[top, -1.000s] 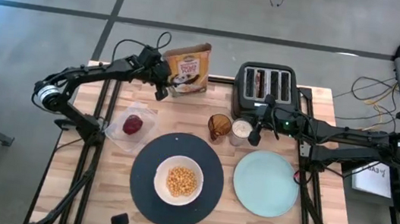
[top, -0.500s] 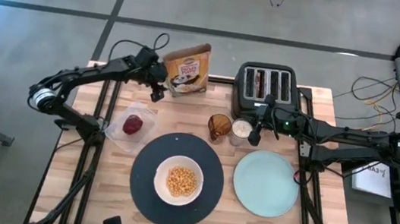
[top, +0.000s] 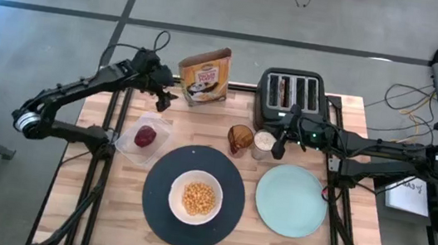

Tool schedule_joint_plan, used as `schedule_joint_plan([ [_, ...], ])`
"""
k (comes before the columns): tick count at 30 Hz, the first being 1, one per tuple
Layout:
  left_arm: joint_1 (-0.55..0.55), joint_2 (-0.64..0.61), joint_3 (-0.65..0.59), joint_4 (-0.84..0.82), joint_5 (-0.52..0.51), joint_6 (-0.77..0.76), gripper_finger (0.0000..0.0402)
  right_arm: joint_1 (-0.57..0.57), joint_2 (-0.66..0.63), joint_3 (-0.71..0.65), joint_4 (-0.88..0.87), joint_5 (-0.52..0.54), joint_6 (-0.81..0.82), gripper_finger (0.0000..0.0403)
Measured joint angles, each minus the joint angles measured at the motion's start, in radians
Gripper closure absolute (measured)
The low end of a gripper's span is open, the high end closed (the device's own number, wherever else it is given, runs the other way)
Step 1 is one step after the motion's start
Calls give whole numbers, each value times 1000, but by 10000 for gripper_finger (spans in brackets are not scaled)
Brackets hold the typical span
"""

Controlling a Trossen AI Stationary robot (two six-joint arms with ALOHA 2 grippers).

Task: Arrange a breakfast setting
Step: Adjust the blue spoon in the orange cup

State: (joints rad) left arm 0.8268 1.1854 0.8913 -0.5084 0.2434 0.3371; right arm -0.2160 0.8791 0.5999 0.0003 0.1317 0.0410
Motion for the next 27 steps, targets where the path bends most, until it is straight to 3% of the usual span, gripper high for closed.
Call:
schedule_joint_plan([
  [4, -12, -94, -96, 142, 148, -74, 169, 2, 0, 0, 12, 0, 19, 369],
  [10, -42, -247, -281, 394, 161, -193, 182, 2, 1, 12, 37, 0, 23, 369],
  [16, -57, -350, -402, 551, 160, -253, 198, 7, 84, 109, 27, -1, 9, 369],
  [27, -64, -415, -435, 577, 160, -169, 203, 6, 380, 471, -389, 43, 4, 369],
])
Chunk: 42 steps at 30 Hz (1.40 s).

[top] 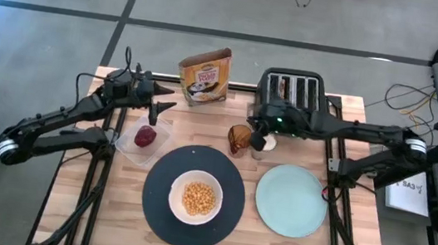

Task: Arrange a breakfast setting
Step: Adjust the blue spoon in the orange cup

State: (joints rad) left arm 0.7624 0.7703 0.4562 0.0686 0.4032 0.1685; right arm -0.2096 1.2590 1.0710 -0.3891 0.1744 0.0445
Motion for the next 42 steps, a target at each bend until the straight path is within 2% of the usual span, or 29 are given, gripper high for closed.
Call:
schedule_joint_plan([
  [5, 0, 4, 7, 2, 0, 59, 203, 0, 109, 196, -189, 58, -29, 369],
  [12, 0, 1, 7, 6, 0, 65, 203, 5, 213, 413, -422, 33, -72, 369],
  [19, -12, 0, 7, 8, -1, -32, 205, 21, 225, 465, -560, -159, -64, 369],
  [23, -61, 0, 7, 11, 0, -52, 213, 67, 201, 463, -602, -173, -55, 369],
  [27, -130, -1, 6, 68, 0, -81, 223, 140, 170, 463, -601, -168, -53, 369],
  [33, -206, -1, 6, 148, 0, -79, 231, 273, 153, 445, -575, -34, -45, 369],
  [36, -210, -1, 6, 190, 0, -79, 231, 315, 149, 415, -485, 8, -65, 369],
  [42, -209, 0, 29, 210, 0, -35, 231, 327, 141, 320, -238, 10, -192, 369],
])
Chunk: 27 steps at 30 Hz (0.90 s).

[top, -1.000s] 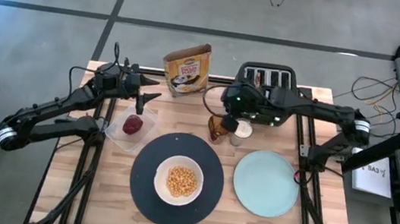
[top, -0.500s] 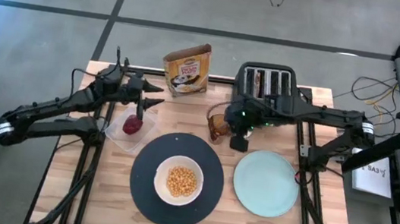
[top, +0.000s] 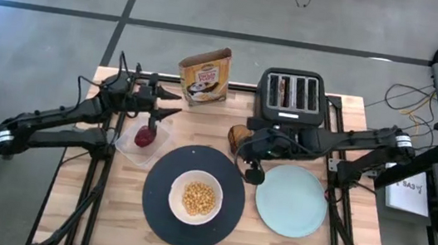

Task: Arrange a breakfast setting
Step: Adjust the blue spoon in the orange cup

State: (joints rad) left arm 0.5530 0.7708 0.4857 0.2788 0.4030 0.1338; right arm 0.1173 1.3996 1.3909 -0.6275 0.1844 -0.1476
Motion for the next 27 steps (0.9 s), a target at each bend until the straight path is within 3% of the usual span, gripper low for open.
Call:
schedule_joint_plan([
  [12, 0, 0, 88, -2, -4, 188, 231, -86, -31, -103, 120, -8, -62, 369],
  [21, 0, 11, 65, -7, -4, 173, 231, -149, -138, -246, 277, -11, -125, 369],
  [27, 0, 42, 76, 16, -111, 196, 231, -179, -161, -338, 379, 10, -142, 369],
])
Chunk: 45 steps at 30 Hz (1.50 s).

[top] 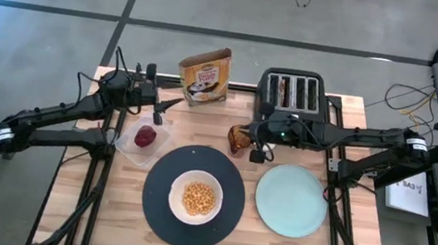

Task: Arrange a breakfast setting
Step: Adjust the blue spoon in the orange cup

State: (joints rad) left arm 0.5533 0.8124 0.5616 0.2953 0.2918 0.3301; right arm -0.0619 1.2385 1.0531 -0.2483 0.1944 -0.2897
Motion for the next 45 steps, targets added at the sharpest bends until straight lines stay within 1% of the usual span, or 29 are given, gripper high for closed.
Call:
schedule_joint_plan([
  [4, 0, 19, 1, 20, -98, 9, 231, 0, 0, -26, 0, -3, 8, 369],
  [7, 1, 37, 1, 20, -127, 26, 231, 0, 14, -38, 4, -18, 36, 369],
  [12, 1, 68, 0, 28, -126, 10, 231, 0, 48, -36, -1, -18, 61, 369],
  [19, 1, 82, 0, 27, -127, -38, 231, -27, 87, 18, -1, -11, 47, 369],
  [26, 0, 82, 0, 26, -127, -63, 231, -31, 73, 23, -9, -21, 29, 369],
  [36, 0, 81, 0, 26, -127, -82, 231, -33, 59, 23, 0, -11, 68, 367],
  [38, 0, 81, -1, 26, -127, -85, 231, -33, 59, 23, -2, -11, 88, 358],
  [40, 0, 81, -1, 26, -127, -86, 231, -34, 59, 23, -1, -11, 108, 340],
  [45, 0, 81, -1, 26, -127, -87, 231, -33, 59, 23, -1, -11, 122, 276],
])
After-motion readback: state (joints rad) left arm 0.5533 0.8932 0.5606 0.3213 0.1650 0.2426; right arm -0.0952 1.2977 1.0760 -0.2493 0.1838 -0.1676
